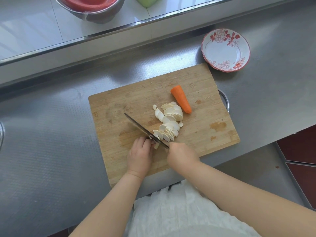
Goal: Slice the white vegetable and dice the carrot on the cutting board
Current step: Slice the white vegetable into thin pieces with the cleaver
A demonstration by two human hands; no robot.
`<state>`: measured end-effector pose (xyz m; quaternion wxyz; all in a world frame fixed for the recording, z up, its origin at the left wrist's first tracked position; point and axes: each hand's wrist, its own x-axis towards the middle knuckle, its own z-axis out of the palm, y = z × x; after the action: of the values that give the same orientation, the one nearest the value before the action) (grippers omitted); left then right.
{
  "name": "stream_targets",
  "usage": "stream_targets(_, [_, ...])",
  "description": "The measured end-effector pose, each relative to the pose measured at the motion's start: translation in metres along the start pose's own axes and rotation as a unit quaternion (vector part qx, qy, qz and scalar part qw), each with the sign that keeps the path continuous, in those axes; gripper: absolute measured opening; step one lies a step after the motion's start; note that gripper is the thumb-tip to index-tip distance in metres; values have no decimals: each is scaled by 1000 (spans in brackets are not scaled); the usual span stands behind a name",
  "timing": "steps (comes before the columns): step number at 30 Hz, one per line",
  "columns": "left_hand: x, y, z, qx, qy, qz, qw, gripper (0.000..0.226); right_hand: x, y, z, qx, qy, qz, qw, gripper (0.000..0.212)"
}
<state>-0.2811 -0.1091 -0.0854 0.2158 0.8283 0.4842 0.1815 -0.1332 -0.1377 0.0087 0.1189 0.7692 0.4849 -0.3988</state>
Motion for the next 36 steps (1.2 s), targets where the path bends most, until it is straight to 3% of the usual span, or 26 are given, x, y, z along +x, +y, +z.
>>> stream_targets(7, [-1,3,-3,-6,22,24,999,21,11,15,-2,129,11,20,991,26])
stream_targets(14, [-3,-1,0,4,33,22,999,25,-14,15,4,-27,62,-63,996,22])
stream_targets(19, [-3,0,0,2,43,29,999,24,-21,11,2,-50,50,-58,996,20])
stream_targets(31, [0,-4,2,-7,22,23,999,23,0,-5,2,-48,1,-13,999,19])
stream_targets(36, [-3,-6,2,-30,38,35,998,25,11,5,1,36,-1,4,999,25])
